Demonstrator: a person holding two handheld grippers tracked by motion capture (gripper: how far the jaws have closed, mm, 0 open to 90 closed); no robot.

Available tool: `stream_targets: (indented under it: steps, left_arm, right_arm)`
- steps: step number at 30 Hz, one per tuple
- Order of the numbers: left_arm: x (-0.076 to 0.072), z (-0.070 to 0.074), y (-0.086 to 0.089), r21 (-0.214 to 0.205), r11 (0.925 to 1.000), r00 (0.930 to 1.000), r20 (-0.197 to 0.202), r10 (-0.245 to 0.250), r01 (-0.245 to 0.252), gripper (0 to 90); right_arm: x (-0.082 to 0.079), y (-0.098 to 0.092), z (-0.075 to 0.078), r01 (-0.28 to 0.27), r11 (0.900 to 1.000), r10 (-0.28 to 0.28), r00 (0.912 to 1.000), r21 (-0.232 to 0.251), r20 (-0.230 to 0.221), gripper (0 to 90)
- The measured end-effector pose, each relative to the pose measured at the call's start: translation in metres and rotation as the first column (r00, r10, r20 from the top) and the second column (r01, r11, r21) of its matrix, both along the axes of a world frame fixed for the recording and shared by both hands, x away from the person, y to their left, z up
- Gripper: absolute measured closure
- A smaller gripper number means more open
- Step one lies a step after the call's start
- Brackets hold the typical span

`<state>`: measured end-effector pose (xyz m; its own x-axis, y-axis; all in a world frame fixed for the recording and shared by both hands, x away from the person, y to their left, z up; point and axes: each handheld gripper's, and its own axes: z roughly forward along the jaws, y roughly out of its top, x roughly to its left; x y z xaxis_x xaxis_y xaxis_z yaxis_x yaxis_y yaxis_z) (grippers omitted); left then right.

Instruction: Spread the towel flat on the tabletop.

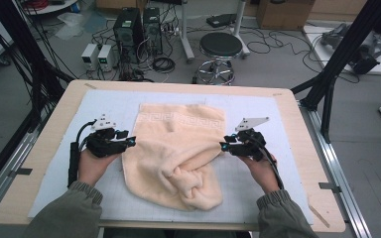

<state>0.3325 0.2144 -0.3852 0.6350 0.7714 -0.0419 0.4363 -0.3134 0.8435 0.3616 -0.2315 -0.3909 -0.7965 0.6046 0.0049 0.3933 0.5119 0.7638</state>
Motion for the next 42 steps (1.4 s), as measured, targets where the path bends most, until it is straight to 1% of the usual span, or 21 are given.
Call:
stream_targets:
  steps: [3, 5, 7, 9, 11, 12, 13, 15, 16, 18, 20, 22, 24, 26, 30, 33, 35, 36, 37, 40, 42]
  left_arm:
    - [-0.025, -0.002, -0.004, -0.018, 0.9989, 0.9985, 0.033, -0.044, 0.044, 54.1]
    - [-0.038, -0.007, -0.009, -0.012, 0.9970, 0.9968, 0.021, -0.076, 0.077, 53.3]
    - [-0.048, -0.015, -0.016, -0.022, 0.9937, 0.9939, 0.007, -0.110, 0.110, 51.7]
    - [-0.056, -0.023, -0.022, 0.009, 0.9897, 0.9897, -0.008, -0.143, 0.143, 49.7]
    - [-0.059, -0.029, -0.025, 0.043, 0.9839, 0.9846, -0.033, -0.172, 0.173, 48.6]
    - [-0.060, -0.033, -0.026, 0.045, 0.9834, 0.9838, -0.044, -0.174, 0.176, 47.0]
    - [-0.060, -0.036, -0.026, 0.049, 0.9820, 0.9818, -0.063, -0.179, 0.182, 45.3]
    - [-0.058, -0.043, -0.026, 0.062, 0.9782, 0.9761, -0.103, -0.191, 0.198, 44.1]
    - [-0.057, -0.046, -0.026, 0.070, 0.9773, 0.9744, -0.118, -0.191, 0.200, 44.3]
    - [-0.055, -0.052, -0.027, 0.089, 0.9716, 0.9679, -0.145, -0.205, 0.219, 47.6]
    - [-0.058, -0.054, -0.030, 0.131, 0.9684, 0.9737, -0.113, -0.198, 0.212, 52.4]
    - [-0.058, -0.053, -0.032, 0.140, 0.9702, 0.9768, -0.111, -0.183, 0.198, 58.0]
    - [-0.058, -0.053, -0.033, 0.140, 0.9688, 0.9759, -0.106, -0.191, 0.205, 65.3]
    - [-0.058, -0.052, -0.033, 0.139, 0.9668, 0.9735, -0.111, -0.200, 0.214, 74.3]
    - [-0.059, -0.050, -0.033, 0.149, 0.9647, 0.9733, -0.108, -0.202, 0.217, 82.8]
    - [-0.057, -0.049, -0.028, 0.136, 0.9702, 0.9764, -0.108, -0.187, 0.201, 83.8]
    - [-0.056, -0.048, -0.023, 0.130, 0.9735, 0.9786, -0.109, -0.175, 0.188, 84.3]
    - [-0.056, -0.048, -0.021, 0.124, 0.9758, 0.9806, -0.102, -0.168, 0.180, 84.4]
    - [-0.055, -0.047, -0.019, 0.119, 0.9776, 0.9817, -0.100, -0.162, 0.174, 84.4]
    - [-0.054, -0.044, -0.015, 0.100, 0.9843, 0.9867, -0.086, -0.138, 0.146, 84.4]
    - [-0.054, -0.043, -0.013, 0.091, 0.9870, 0.9892, -0.076, -0.125, 0.132, 84.4]
  right_arm:
    - [-0.023, 0.000, 0.002, -0.058, 0.9982, 0.058, 0.9975, -0.014, 0.041, 61.4]
    - [-0.034, 0.001, -0.001, -0.095, 0.9952, 0.096, 0.9946, -0.027, 0.040, 60.5]
    - [-0.043, 0.005, -0.007, -0.136, 0.9904, 0.137, 0.9898, -0.022, 0.039, 60.5]
    - [-0.048, 0.011, -0.014, -0.172, 0.9848, 0.173, 0.9846, -0.021, 0.025, 60.5]
    - [-0.050, 0.016, -0.024, -0.202, 0.9793, 0.202, 0.9793, -0.008, -0.008, 60.3]
    - [-0.049, 0.019, -0.028, -0.216, 0.9765, 0.216, 0.9762, -0.004, -0.023, 60.0]
    - [-0.049, 0.022, -0.032, -0.225, 0.9743, 0.224, 0.9736, -0.016, -0.044, 59.9]
    - [-0.047, 0.028, -0.037, -0.247, 0.9685, 0.245, 0.9675, -0.029, -0.060, 60.0]
    - [-0.047, 0.030, -0.039, -0.251, 0.9676, 0.248, 0.9662, -0.032, -0.070, 60.4]
    - [-0.044, 0.035, -0.044, -0.261, 0.9638, 0.256, 0.9630, -0.055, -0.085, 61.3]
    - [-0.043, 0.036, -0.046, -0.257, 0.9647, 0.252, 0.9639, -0.056, -0.085, 62.5]
    - [-0.045, 0.037, -0.046, -0.256, 0.9649, 0.250, 0.9647, -0.061, -0.081, 65.6]
    - [-0.046, 0.038, -0.046, -0.272, 0.9598, 0.267, 0.9608, -0.069, -0.076, 75.5]
    - [-0.049, 0.040, -0.045, -0.277, 0.9579, 0.272, 0.9597, -0.076, -0.072, 79.0]
    - [-0.052, 0.039, -0.044, -0.288, 0.9546, 0.281, 0.9560, -0.078, -0.084, 84.0]
    - [-0.054, 0.035, -0.042, -0.299, 0.9537, 0.294, 0.9510, -0.036, -0.095, 88.9]
    - [-0.057, 0.032, -0.042, -0.305, 0.9515, 0.299, 0.9478, -0.039, -0.110, 90.0]
    - [-0.060, 0.031, -0.043, -0.317, 0.9472, 0.311, 0.9441, -0.047, -0.110, 90.0]
    - [-0.063, 0.030, -0.044, -0.320, 0.9457, 0.313, 0.9433, -0.054, -0.110, 90.0]
    - [-0.068, 0.029, -0.040, -0.319, 0.9463, 0.313, 0.9457, -0.054, -0.086, 89.4]
    - [-0.067, 0.029, -0.038, -0.310, 0.9498, 0.308, 0.9493, -0.039, -0.064, 84.3]
